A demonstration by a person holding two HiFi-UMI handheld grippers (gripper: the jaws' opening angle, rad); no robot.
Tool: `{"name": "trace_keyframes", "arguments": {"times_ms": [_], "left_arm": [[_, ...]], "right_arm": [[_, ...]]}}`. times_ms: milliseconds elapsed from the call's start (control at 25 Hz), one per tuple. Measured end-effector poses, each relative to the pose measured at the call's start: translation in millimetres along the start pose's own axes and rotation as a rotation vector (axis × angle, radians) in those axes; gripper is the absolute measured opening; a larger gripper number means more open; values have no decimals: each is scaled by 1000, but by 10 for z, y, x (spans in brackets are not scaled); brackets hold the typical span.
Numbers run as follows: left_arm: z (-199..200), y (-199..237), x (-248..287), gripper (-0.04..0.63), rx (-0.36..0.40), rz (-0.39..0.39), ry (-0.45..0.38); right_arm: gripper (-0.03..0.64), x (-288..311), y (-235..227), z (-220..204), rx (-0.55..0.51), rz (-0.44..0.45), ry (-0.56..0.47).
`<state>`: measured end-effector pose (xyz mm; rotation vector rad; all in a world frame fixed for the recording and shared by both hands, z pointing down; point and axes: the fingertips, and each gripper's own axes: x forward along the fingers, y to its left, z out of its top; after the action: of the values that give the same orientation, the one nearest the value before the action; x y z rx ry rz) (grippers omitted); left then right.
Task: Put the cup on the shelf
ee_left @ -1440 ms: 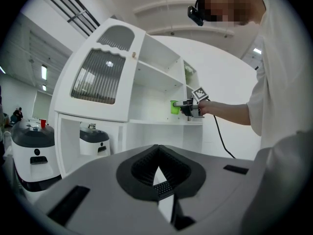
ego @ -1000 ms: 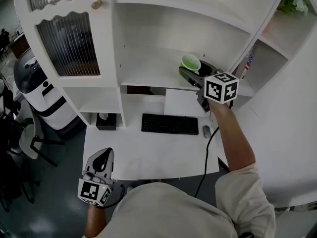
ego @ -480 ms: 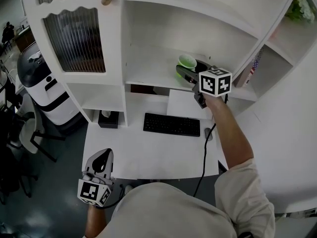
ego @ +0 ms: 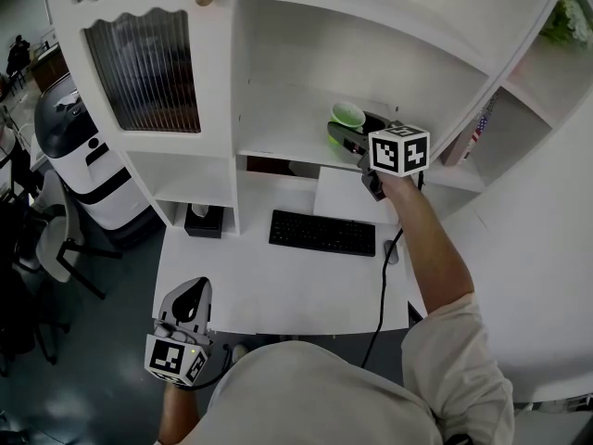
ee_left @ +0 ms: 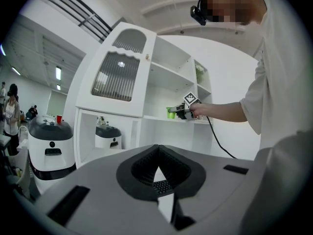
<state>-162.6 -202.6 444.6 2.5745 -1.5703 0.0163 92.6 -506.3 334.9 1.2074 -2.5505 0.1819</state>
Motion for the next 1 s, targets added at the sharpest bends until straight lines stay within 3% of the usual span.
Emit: {"name": "trace_keyframes", "arguments": {"times_ms": [720, 1000], "left_arm": [[-25, 34, 14, 0, -6, -5, -2], [-12, 34, 25, 0, -4, -14, 0]], "right_arm": [[323, 41, 16, -5, -13, 14, 12], [368, 40, 32, -25, -17, 15, 9]]}}
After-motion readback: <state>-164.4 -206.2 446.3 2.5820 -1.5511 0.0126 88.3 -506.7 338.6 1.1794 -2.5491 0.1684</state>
